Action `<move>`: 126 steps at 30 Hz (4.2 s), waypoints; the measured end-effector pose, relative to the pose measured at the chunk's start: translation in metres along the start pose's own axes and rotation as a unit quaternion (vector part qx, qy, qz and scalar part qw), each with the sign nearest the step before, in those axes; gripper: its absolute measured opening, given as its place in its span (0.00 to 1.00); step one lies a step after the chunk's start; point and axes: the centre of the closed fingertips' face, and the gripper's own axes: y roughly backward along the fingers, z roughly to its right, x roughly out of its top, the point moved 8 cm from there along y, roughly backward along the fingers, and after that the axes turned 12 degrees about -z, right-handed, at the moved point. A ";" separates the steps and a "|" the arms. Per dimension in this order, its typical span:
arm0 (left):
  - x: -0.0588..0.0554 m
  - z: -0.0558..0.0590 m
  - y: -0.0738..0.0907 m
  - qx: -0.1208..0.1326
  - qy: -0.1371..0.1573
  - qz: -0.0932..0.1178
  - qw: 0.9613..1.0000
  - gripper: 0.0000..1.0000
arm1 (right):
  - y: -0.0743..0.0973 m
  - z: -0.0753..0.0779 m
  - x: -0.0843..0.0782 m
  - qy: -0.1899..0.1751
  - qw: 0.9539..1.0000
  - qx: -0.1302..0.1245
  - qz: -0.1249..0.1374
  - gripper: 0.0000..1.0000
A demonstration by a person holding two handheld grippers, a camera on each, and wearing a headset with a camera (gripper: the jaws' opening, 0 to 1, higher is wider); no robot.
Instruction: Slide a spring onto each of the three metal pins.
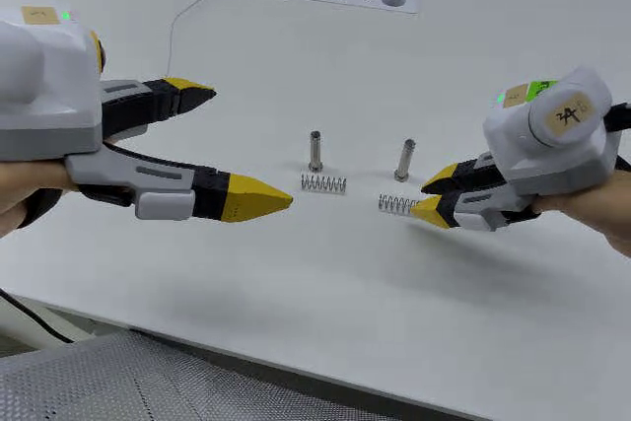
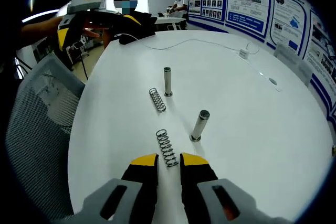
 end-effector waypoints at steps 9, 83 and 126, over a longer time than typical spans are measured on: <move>-0.002 0.004 0.000 -0.001 0.001 -0.003 1.000 1.00 | -0.009 0.001 -0.004 -0.002 1.000 0.008 -0.006 0.15; 0.038 0.086 -0.065 -0.152 -0.148 -0.015 0.977 0.15 | 0.106 -0.059 0.040 0.142 0.984 0.095 0.058 0.11; 0.047 0.088 -0.059 -0.154 -0.198 0.004 0.968 0.10 | 0.121 -0.054 0.045 0.146 0.979 0.112 0.091 0.11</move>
